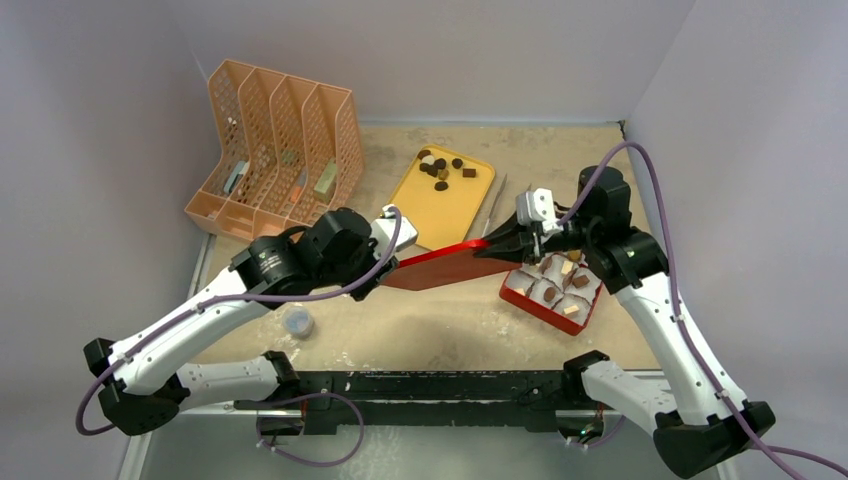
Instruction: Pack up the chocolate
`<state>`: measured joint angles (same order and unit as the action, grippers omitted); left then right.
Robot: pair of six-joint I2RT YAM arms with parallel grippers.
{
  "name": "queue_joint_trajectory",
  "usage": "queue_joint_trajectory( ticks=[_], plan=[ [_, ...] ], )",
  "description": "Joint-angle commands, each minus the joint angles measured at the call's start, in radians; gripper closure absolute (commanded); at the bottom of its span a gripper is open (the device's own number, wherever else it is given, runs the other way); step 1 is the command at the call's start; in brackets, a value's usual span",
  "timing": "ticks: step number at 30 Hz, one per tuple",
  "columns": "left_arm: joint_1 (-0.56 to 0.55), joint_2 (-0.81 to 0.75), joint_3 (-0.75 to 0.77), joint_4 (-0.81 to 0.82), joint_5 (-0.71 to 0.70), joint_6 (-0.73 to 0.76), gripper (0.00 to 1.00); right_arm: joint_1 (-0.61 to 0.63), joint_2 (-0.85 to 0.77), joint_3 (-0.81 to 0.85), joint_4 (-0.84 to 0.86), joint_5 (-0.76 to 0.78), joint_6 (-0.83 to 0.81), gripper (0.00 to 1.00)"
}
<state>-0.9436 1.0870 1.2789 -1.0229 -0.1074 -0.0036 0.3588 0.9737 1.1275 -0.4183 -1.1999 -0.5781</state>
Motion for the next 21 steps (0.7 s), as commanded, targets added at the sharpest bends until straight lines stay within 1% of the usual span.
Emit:
queue_joint_trajectory(
  ticks=[1,3,6,12,14,16,17,21],
  plan=[
    [0.003,-0.067,-0.025,0.103,0.001,0.085,0.64,-0.002,-0.018,0.048,-0.007,-0.078,-0.041,1.00],
    [0.002,-0.076,-0.021,0.111,0.003,0.081,0.71,-0.002,-0.020,0.043,-0.010,-0.063,-0.043,1.00],
    [0.003,-0.083,-0.018,0.113,0.020,0.076,0.76,-0.002,-0.025,0.038,-0.010,-0.060,-0.053,0.96],
    [0.003,-0.079,-0.014,0.124,0.066,0.066,0.93,-0.002,-0.033,0.017,0.045,-0.055,-0.026,0.90],
    [0.002,-0.075,-0.012,0.123,0.079,0.062,0.99,-0.001,-0.037,0.012,0.048,-0.048,-0.024,0.86],
    [0.002,-0.072,-0.009,0.125,0.090,0.053,1.00,-0.002,-0.046,0.001,0.073,-0.036,-0.005,0.79],
    [0.002,-0.072,-0.010,0.131,0.093,0.044,1.00,-0.001,-0.051,-0.009,0.094,-0.031,0.009,0.74],
    [0.002,-0.066,-0.008,0.157,0.113,0.025,1.00,-0.002,-0.081,-0.062,0.211,-0.004,0.096,0.65]
  ],
)
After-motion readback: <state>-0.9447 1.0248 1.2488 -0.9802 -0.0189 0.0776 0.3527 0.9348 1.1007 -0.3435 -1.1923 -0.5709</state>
